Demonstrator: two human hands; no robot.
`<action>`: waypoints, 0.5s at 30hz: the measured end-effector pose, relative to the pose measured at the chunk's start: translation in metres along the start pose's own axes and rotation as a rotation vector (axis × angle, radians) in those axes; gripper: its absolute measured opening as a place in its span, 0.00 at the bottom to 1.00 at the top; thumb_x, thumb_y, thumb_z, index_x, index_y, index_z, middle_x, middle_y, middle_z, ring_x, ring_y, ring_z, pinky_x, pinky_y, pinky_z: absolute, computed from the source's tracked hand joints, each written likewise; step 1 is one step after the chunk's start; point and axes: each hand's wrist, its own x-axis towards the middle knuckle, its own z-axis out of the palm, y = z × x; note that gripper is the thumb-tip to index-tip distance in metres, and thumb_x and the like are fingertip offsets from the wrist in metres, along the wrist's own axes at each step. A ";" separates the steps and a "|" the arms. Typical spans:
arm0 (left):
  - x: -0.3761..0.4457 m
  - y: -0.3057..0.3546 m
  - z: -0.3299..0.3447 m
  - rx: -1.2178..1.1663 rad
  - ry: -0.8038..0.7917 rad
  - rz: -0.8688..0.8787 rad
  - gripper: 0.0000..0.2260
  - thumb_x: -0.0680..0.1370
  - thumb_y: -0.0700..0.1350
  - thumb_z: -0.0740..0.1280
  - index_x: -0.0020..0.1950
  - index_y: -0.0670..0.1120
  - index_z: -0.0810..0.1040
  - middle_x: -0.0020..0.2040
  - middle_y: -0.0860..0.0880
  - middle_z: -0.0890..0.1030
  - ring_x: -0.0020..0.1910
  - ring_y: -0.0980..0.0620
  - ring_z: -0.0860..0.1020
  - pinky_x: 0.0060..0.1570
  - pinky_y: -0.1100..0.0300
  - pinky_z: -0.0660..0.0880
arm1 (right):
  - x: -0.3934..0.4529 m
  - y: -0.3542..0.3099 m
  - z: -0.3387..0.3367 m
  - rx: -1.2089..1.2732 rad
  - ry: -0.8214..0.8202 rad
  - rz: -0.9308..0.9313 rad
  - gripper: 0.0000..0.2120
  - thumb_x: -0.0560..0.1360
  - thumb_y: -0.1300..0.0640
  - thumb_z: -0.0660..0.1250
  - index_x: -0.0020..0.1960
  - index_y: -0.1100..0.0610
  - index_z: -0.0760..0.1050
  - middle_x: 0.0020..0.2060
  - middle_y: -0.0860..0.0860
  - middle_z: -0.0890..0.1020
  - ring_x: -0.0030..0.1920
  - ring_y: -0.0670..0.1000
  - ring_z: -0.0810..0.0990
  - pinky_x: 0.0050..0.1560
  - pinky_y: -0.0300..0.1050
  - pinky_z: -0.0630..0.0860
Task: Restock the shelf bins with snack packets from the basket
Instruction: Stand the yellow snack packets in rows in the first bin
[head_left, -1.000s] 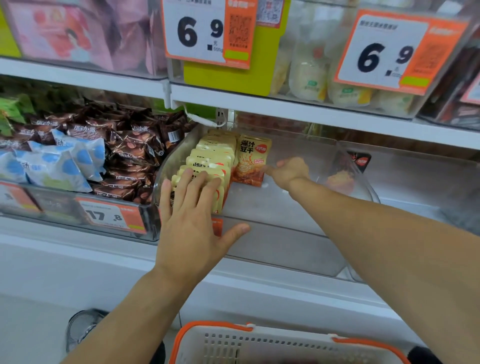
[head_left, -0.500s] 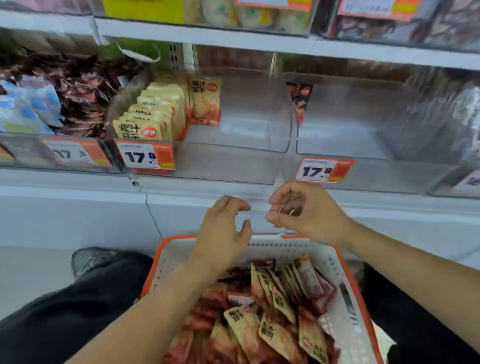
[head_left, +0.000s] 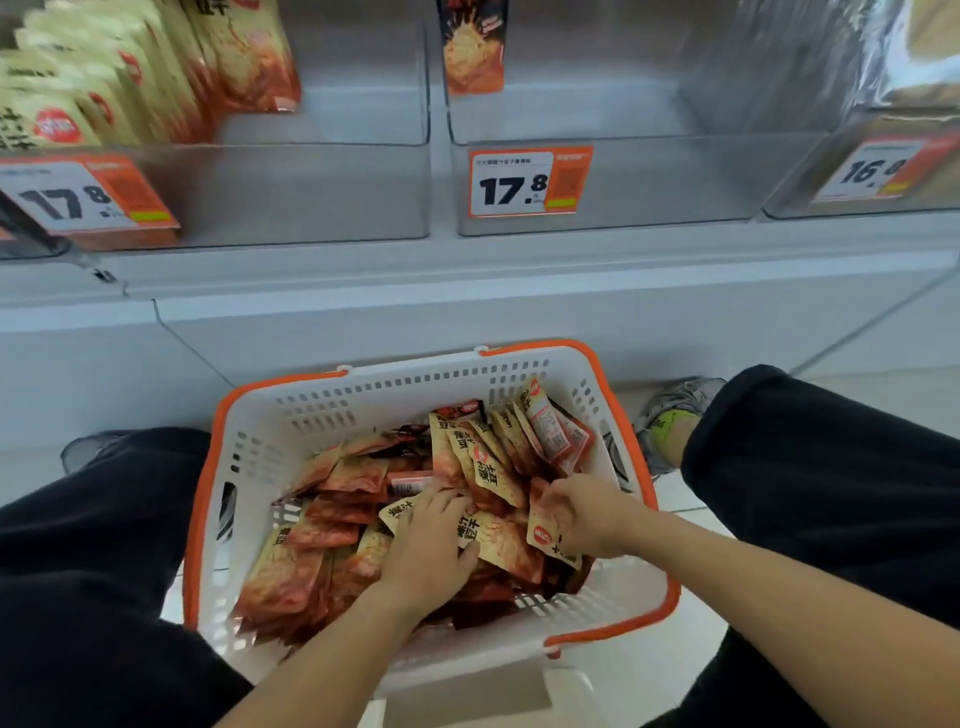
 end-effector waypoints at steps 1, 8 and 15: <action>0.000 0.001 0.000 0.025 -0.013 -0.007 0.25 0.79 0.54 0.64 0.75 0.50 0.67 0.74 0.54 0.66 0.79 0.52 0.53 0.76 0.51 0.57 | 0.002 0.004 0.006 -0.019 -0.020 0.005 0.31 0.69 0.52 0.75 0.71 0.52 0.71 0.64 0.51 0.76 0.63 0.53 0.74 0.61 0.47 0.75; -0.002 0.005 0.000 0.083 -0.048 -0.021 0.23 0.81 0.54 0.62 0.74 0.49 0.67 0.75 0.52 0.66 0.80 0.51 0.48 0.76 0.51 0.52 | 0.016 0.002 0.034 -0.049 -0.076 0.002 0.47 0.70 0.54 0.77 0.80 0.48 0.54 0.80 0.51 0.54 0.77 0.57 0.61 0.75 0.49 0.64; -0.003 0.013 -0.007 0.007 0.023 0.001 0.17 0.81 0.50 0.63 0.70 0.49 0.72 0.73 0.53 0.68 0.80 0.51 0.51 0.78 0.53 0.51 | 0.014 -0.013 -0.002 0.086 -0.181 0.032 0.40 0.67 0.50 0.78 0.75 0.46 0.64 0.71 0.49 0.70 0.67 0.54 0.72 0.64 0.46 0.74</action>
